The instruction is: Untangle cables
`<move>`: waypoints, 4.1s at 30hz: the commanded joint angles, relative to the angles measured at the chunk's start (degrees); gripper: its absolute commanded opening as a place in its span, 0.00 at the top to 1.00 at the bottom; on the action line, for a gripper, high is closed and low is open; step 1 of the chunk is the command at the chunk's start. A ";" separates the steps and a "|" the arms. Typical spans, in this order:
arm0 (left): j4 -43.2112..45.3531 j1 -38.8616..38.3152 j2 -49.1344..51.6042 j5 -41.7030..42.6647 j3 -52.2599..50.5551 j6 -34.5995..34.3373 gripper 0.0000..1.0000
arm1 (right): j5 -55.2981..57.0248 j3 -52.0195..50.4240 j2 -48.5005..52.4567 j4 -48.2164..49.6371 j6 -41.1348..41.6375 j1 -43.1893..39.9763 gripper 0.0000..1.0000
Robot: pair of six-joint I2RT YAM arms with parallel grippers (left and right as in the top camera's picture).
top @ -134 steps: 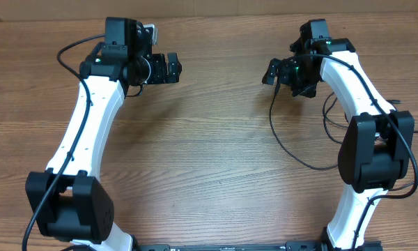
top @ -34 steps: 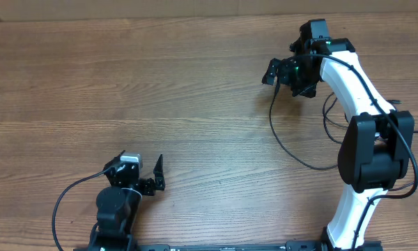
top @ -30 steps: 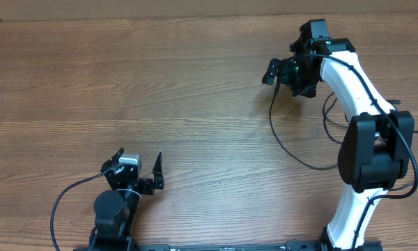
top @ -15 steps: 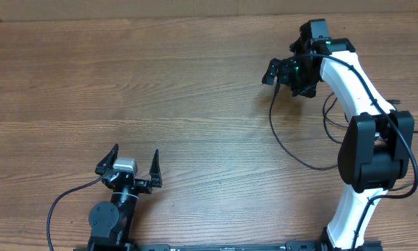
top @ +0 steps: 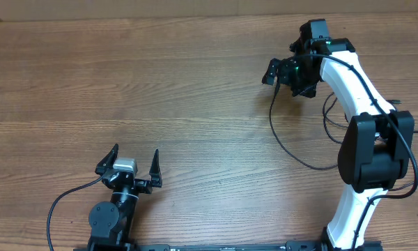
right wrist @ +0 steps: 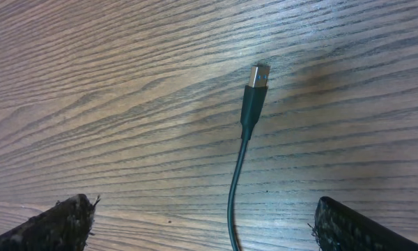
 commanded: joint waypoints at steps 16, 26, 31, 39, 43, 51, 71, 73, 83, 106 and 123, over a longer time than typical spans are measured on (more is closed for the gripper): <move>-0.11 -0.07 -0.63 -0.35 -0.22 1.27 0.00 | 0.11 0.42 -0.48 0.20 0.09 -0.09 0.00; -0.11 -0.07 -0.63 -0.37 -0.22 1.29 0.00 | 0.11 0.42 -0.48 0.20 0.09 -0.09 0.00; -0.11 -0.07 -0.63 -0.37 -0.22 1.27 0.00 | 0.11 0.42 -0.42 0.22 0.09 -0.09 0.00; -0.11 -0.07 -0.63 -0.37 -0.22 1.29 0.00 | 0.13 0.42 -1.42 0.20 0.09 0.13 0.00; -0.11 -0.07 -0.63 -0.37 -0.22 1.29 0.00 | 0.11 0.42 -3.65 0.20 0.09 1.51 0.00; -0.11 -0.07 -0.63 -0.37 -0.22 1.29 0.00 | 0.11 0.42 -11.63 0.20 0.09 5.75 0.00; -0.11 -0.07 -0.63 -0.37 -0.22 1.29 0.00 | 7.78 0.42 -39.87 -0.28 -0.09 9.38 0.00; -0.11 -0.07 -0.63 -0.37 -0.22 1.29 0.00 | 9.42 0.42 -43.89 -0.33 -0.11 9.38 0.00; -0.11 -0.07 -0.63 -0.35 -0.22 1.27 0.00 | 12.59 0.42 -65.90 -8.24 -0.09 7.67 0.00; -0.11 -0.07 -0.63 -0.37 -0.22 1.27 0.00 | 6.97 -9.38 -80.17 -16.24 0.11 1.60 0.00; -0.11 -0.07 -0.63 -0.37 -0.22 1.27 0.00 | 4.13 -33.14 -93.20 11.96 0.11 0.31 0.00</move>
